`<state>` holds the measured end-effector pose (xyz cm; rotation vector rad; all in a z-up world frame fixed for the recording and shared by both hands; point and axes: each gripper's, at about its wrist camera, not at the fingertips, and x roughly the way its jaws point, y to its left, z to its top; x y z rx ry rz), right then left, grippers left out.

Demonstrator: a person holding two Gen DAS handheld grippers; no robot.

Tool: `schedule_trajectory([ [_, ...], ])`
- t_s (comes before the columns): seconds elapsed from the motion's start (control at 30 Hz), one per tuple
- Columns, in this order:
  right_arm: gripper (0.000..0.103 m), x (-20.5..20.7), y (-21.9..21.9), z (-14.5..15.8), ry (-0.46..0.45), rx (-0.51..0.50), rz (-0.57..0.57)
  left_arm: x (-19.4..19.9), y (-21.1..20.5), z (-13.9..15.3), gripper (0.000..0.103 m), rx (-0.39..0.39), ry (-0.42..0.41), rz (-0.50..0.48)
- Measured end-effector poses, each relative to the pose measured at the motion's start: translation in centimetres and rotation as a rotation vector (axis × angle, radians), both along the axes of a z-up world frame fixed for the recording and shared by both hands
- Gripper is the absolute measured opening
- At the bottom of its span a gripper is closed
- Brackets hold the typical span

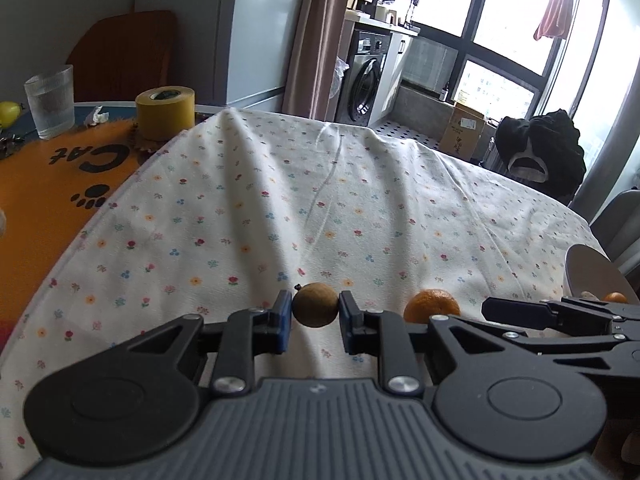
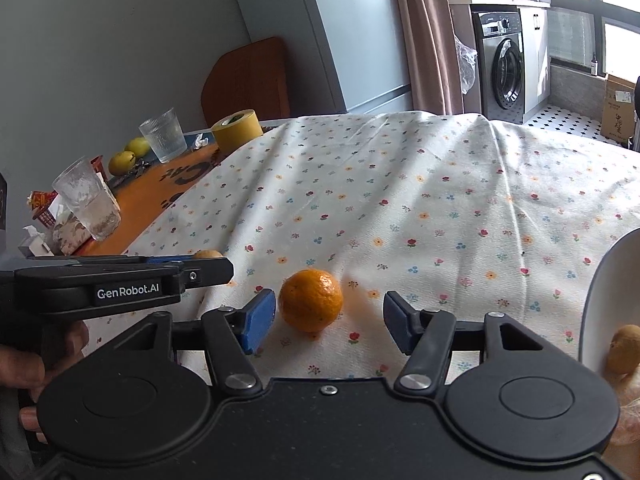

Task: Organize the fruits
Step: 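Grasp the brown kiwi with the left gripper while the right gripper grasps the last mandarin, then carry the kiwi and mandarin in both grippers over the white bowl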

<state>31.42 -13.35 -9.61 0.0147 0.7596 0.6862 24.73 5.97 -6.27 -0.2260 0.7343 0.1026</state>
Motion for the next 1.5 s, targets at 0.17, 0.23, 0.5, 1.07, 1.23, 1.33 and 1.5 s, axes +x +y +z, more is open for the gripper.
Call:
schedule_trajectory([
  [0.17,0.057,0.2,1.8,-0.2,0.018,-0.046,0.035,-0.7,0.7,0.6,0.023,-0.003,-0.012,0.023],
  [0.23,0.041,0.3,2.4,-0.8,0.039,-0.076,0.045,-1.0,0.8,0.8,0.023,-0.006,-0.015,0.029],
  [0.5,0.035,-1.3,0.6,0.6,-0.002,-0.065,0.022,-1.7,-0.3,1.6,0.023,-0.007,-0.034,0.011],
  [1.07,0.035,-3.5,-7.4,4.1,-0.095,-0.026,-0.160,-2.6,-5.7,4.1,0.023,-0.016,-0.103,-0.089],
  [1.23,0.035,-4.0,-9.6,4.7,-0.120,-0.011,-0.205,-2.4,-7.2,4.7,0.023,-0.013,-0.117,-0.116],
  [1.33,0.035,-4.2,-10.8,4.7,-0.123,-0.004,-0.236,-2.4,-8.2,5.1,0.023,-0.009,-0.127,-0.134],
  [1.5,0.035,-4.4,-12.7,4.7,-0.132,0.005,-0.274,-2.3,-9.7,5.5,0.023,-0.004,-0.141,-0.161],
])
